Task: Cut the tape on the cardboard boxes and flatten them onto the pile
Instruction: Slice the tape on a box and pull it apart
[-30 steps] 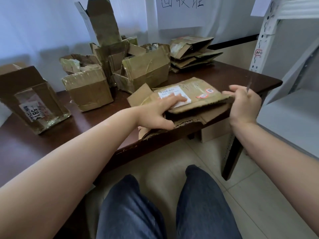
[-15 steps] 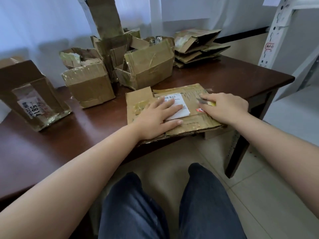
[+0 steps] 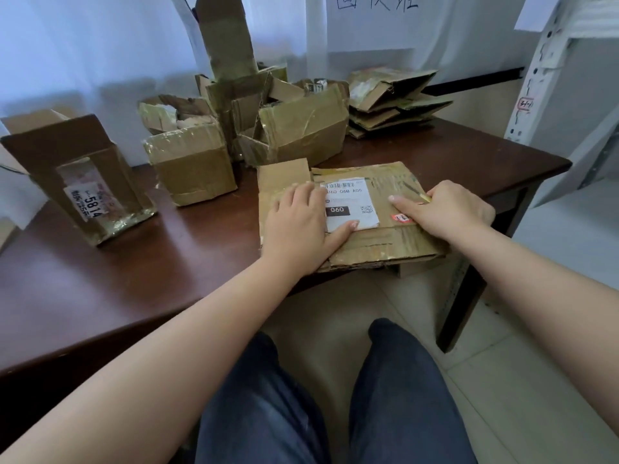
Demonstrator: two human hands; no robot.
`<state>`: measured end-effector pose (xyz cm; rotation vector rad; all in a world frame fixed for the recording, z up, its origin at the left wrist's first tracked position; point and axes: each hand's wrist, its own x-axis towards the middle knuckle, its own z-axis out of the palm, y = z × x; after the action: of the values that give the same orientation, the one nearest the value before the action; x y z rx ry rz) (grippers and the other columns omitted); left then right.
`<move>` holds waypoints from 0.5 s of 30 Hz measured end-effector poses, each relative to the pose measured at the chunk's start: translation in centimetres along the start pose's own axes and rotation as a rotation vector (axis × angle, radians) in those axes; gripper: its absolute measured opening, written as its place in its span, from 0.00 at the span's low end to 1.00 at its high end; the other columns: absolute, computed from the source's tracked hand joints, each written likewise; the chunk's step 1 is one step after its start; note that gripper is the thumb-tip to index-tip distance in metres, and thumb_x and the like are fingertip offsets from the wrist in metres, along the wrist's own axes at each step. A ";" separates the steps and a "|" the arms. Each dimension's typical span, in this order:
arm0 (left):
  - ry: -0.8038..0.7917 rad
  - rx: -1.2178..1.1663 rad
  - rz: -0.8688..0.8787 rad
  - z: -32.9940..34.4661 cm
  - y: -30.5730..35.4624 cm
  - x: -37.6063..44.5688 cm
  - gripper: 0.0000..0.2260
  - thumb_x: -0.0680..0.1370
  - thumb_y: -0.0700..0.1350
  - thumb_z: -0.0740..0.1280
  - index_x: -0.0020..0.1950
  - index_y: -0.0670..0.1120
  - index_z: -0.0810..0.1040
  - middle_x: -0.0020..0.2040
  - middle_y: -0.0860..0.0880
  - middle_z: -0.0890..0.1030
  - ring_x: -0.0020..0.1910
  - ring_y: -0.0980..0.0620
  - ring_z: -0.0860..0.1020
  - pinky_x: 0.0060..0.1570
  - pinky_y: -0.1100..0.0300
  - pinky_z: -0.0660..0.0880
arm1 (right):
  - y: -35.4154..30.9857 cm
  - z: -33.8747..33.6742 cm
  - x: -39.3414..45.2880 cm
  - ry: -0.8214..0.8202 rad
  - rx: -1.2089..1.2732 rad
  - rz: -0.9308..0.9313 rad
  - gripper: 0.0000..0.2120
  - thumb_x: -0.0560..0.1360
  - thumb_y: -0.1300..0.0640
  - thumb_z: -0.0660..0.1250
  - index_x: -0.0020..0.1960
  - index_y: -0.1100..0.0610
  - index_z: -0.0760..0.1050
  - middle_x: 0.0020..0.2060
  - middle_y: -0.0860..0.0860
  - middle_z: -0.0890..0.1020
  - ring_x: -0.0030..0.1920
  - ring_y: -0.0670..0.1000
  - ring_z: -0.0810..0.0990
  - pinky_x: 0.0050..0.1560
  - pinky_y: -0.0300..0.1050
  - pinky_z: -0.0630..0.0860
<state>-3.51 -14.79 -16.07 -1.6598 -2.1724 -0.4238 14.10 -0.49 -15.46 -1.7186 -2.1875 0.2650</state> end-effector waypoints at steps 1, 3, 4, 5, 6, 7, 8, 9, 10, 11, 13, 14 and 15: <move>-0.004 0.005 -0.044 -0.2 0.0 -0.2 0.38 0.72 0.72 0.47 0.69 0.46 0.68 0.71 0.46 0.68 0.70 0.43 0.65 0.65 0.45 0.65 | 0.2 -0.3 0.0 -0.031 0.013 -0.001 0.39 0.63 0.21 0.57 0.47 0.56 0.75 0.43 0.51 0.80 0.42 0.56 0.75 0.38 0.44 0.67; -0.050 -0.042 -0.194 -0.6 -0.3 -0.3 0.40 0.71 0.73 0.51 0.72 0.45 0.63 0.75 0.43 0.62 0.74 0.42 0.59 0.68 0.40 0.60 | 0.5 -0.5 0.0 -0.057 0.024 -0.004 0.38 0.63 0.20 0.56 0.44 0.55 0.75 0.42 0.52 0.79 0.41 0.56 0.75 0.37 0.44 0.68; -0.067 -0.103 -0.288 -0.8 -0.6 -0.3 0.41 0.72 0.72 0.54 0.74 0.44 0.60 0.76 0.42 0.59 0.75 0.42 0.56 0.69 0.38 0.59 | 0.7 -0.6 -0.1 -0.049 0.027 -0.005 0.38 0.63 0.20 0.55 0.45 0.55 0.75 0.42 0.52 0.79 0.42 0.57 0.75 0.36 0.44 0.67; -0.078 -0.178 -0.371 -1.1 -1.0 -0.3 0.41 0.73 0.71 0.57 0.74 0.43 0.58 0.76 0.41 0.58 0.75 0.41 0.56 0.69 0.38 0.60 | 0.8 -0.6 -0.1 -0.028 0.033 -0.002 0.38 0.63 0.20 0.55 0.46 0.55 0.75 0.41 0.52 0.79 0.42 0.57 0.76 0.34 0.44 0.66; -0.092 -0.264 -0.432 -1.3 -1.5 -0.3 0.40 0.74 0.69 0.60 0.74 0.42 0.58 0.75 0.40 0.61 0.74 0.41 0.60 0.68 0.40 0.62 | 0.9 -0.7 -0.1 0.000 0.043 0.004 0.38 0.64 0.20 0.55 0.46 0.55 0.75 0.41 0.52 0.78 0.42 0.57 0.76 0.32 0.43 0.64; -0.120 -0.355 -0.467 -1.6 -2.0 -0.4 0.37 0.75 0.66 0.62 0.72 0.41 0.59 0.72 0.40 0.65 0.70 0.40 0.65 0.66 0.44 0.66 | 1.0 -0.9 -0.1 0.027 0.059 0.013 0.38 0.64 0.21 0.56 0.46 0.56 0.75 0.40 0.52 0.78 0.41 0.56 0.76 0.31 0.42 0.62; -0.153 -0.437 -0.476 -1.8 -2.5 -0.5 0.33 0.76 0.63 0.63 0.71 0.40 0.61 0.69 0.40 0.69 0.66 0.41 0.69 0.63 0.47 0.69 | 1.0 -1.1 0.0 0.049 0.077 0.018 0.37 0.65 0.21 0.56 0.46 0.56 0.75 0.39 0.52 0.78 0.40 0.56 0.76 0.30 0.42 0.61; -0.181 -0.503 -0.470 -1.9 -2.8 -0.6 0.31 0.77 0.60 0.65 0.70 0.41 0.63 0.67 0.42 0.72 0.63 0.42 0.72 0.60 0.51 0.71 | 1.0 -1.3 0.1 0.067 0.091 0.021 0.37 0.65 0.22 0.57 0.46 0.56 0.75 0.39 0.52 0.79 0.39 0.56 0.76 0.30 0.42 0.62; -0.184 -0.557 -0.466 -2.1 -2.9 -0.7 0.30 0.76 0.58 0.67 0.70 0.42 0.63 0.66 0.43 0.73 0.62 0.44 0.73 0.59 0.54 0.71 | 1.0 -1.3 0.2 0.083 0.096 0.021 0.37 0.65 0.22 0.57 0.46 0.56 0.75 0.39 0.52 0.79 0.39 0.56 0.77 0.30 0.42 0.62; -0.163 -0.603 -0.470 -2.2 -3.0 -0.7 0.30 0.75 0.56 0.69 0.71 0.43 0.63 0.66 0.44 0.73 0.62 0.45 0.73 0.59 0.55 0.71 | 1.0 -1.3 0.3 0.099 0.090 0.024 0.37 0.65 0.22 0.57 0.47 0.56 0.75 0.39 0.52 0.80 0.39 0.56 0.78 0.31 0.42 0.63; -0.111 -0.677 -0.475 -2.5 -2.8 -0.3 0.31 0.74 0.54 0.72 0.71 0.45 0.63 0.66 0.45 0.73 0.63 0.46 0.73 0.62 0.52 0.72 | 1.2 -1.3 0.5 0.122 0.063 0.027 0.38 0.65 0.22 0.56 0.49 0.56 0.75 0.39 0.52 0.79 0.40 0.56 0.78 0.33 0.43 0.66; -0.105 -0.699 -0.464 -2.6 -2.7 -0.1 0.32 0.73 0.53 0.73 0.71 0.46 0.62 0.66 0.46 0.73 0.63 0.46 0.73 0.62 0.50 0.72 | 1.3 -1.3 0.6 0.124 0.053 0.025 0.38 0.66 0.22 0.56 0.51 0.56 0.74 0.40 0.52 0.79 0.41 0.56 0.78 0.34 0.44 0.68; -0.113 -0.713 -0.446 -2.6 -2.5 0.3 0.32 0.73 0.52 0.74 0.71 0.46 0.62 0.66 0.46 0.73 0.63 0.46 0.73 0.63 0.49 0.72 | 1.5 -1.5 0.7 0.121 0.050 0.025 0.38 0.67 0.23 0.56 0.53 0.56 0.73 0.40 0.52 0.79 0.42 0.57 0.78 0.36 0.44 0.68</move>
<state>-5.67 -16.35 -13.63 -1.4978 -2.6660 -1.3918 15.88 0.51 -14.53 -1.6907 -2.0574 0.2149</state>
